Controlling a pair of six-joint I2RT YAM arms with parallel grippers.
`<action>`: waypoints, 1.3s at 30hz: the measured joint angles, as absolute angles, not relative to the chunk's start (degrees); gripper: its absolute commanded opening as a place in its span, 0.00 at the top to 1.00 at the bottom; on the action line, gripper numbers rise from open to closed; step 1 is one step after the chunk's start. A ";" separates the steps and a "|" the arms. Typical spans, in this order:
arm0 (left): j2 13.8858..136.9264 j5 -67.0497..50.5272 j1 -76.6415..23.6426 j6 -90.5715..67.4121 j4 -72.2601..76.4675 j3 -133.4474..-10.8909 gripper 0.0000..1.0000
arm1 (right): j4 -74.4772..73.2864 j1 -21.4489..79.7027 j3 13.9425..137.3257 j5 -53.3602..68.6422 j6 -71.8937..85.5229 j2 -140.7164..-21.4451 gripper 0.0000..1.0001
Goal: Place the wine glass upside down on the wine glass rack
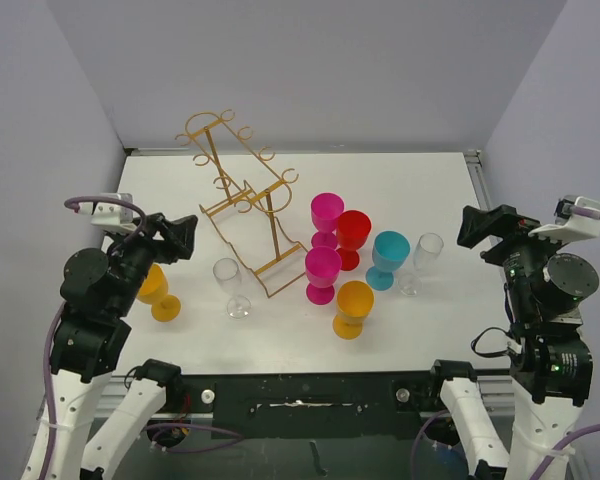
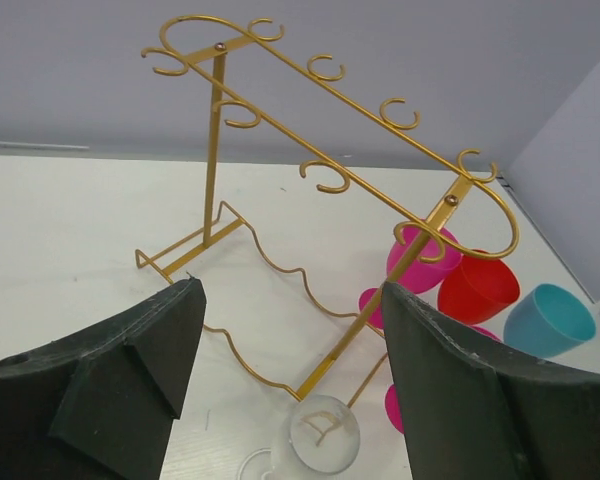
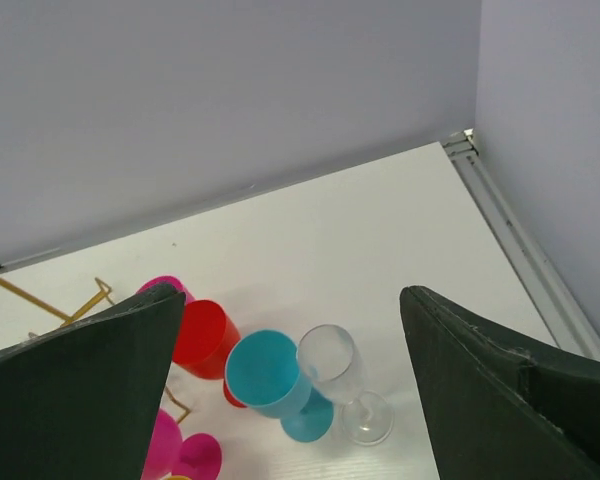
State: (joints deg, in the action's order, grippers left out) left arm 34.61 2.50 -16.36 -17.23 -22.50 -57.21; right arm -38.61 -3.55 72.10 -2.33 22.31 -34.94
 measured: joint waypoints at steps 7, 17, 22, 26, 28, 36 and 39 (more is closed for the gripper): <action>32.71 -5.96 -15.11 -19.44 -22.50 -56.75 0.28 | -41.74 -6.85 70.61 8.19 25.43 -34.46 0.02; 30.50 -14.61 -14.81 -21.96 -22.37 -55.13 0.27 | -43.99 -7.57 69.73 24.23 24.56 -38.15 0.13; 29.50 -16.47 -14.76 -23.40 -21.61 -54.68 0.27 | -44.36 -7.60 69.73 28.49 23.51 -43.53 0.12; 29.45 -16.69 -14.76 -23.79 -20.58 -54.70 0.27 | -43.70 -7.64 69.73 29.56 23.40 -46.09 0.14; 29.67 -16.53 -14.68 -23.88 -20.38 -54.76 0.28 | -43.16 -7.81 69.73 29.65 23.35 -47.00 0.18; 31.27 -16.03 -14.52 -24.99 -20.03 -55.02 0.28 | -42.74 -0.21 71.83 22.35 22.52 -54.81 0.30; 31.62 -15.68 -14.52 -24.99 -19.92 -55.18 0.28 | -41.98 9.23 73.38 15.25 22.52 -60.40 0.32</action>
State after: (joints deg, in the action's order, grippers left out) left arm 31.62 -15.68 -14.52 -24.99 -19.92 -55.18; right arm -41.98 9.23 73.38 15.25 22.52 -60.40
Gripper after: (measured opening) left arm 0.723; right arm 0.702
